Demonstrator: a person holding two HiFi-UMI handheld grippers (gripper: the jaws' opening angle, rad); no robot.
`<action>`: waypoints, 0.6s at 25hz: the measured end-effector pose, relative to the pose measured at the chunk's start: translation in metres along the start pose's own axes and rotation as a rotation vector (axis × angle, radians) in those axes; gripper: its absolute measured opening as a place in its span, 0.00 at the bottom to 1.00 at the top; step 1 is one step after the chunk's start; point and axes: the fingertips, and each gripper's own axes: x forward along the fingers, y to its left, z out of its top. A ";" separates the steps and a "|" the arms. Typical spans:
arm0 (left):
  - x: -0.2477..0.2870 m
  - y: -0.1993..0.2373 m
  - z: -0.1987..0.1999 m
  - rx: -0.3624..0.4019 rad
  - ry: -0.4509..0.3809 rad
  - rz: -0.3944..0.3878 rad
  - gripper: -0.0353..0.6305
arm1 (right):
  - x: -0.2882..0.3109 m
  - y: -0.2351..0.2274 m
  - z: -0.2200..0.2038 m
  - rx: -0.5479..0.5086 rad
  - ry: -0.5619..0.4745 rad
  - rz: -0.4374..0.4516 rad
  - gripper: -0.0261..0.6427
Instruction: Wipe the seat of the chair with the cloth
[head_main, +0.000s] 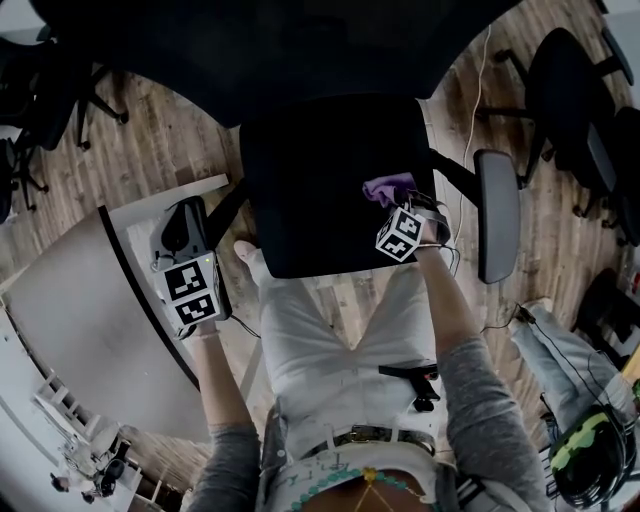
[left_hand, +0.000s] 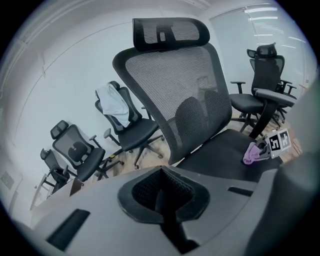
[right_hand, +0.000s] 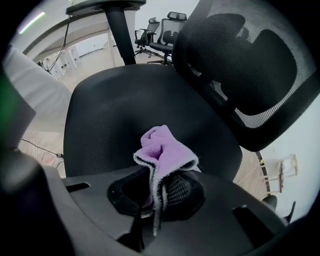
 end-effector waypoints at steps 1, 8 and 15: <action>0.000 0.000 0.000 0.000 0.000 0.000 0.06 | -0.002 -0.002 -0.004 0.006 0.003 -0.006 0.11; -0.002 0.001 -0.002 0.001 -0.003 0.002 0.06 | -0.012 -0.007 -0.027 0.051 0.016 -0.041 0.11; -0.001 0.001 -0.001 -0.009 -0.007 -0.005 0.06 | -0.018 -0.016 -0.042 0.076 0.020 -0.034 0.11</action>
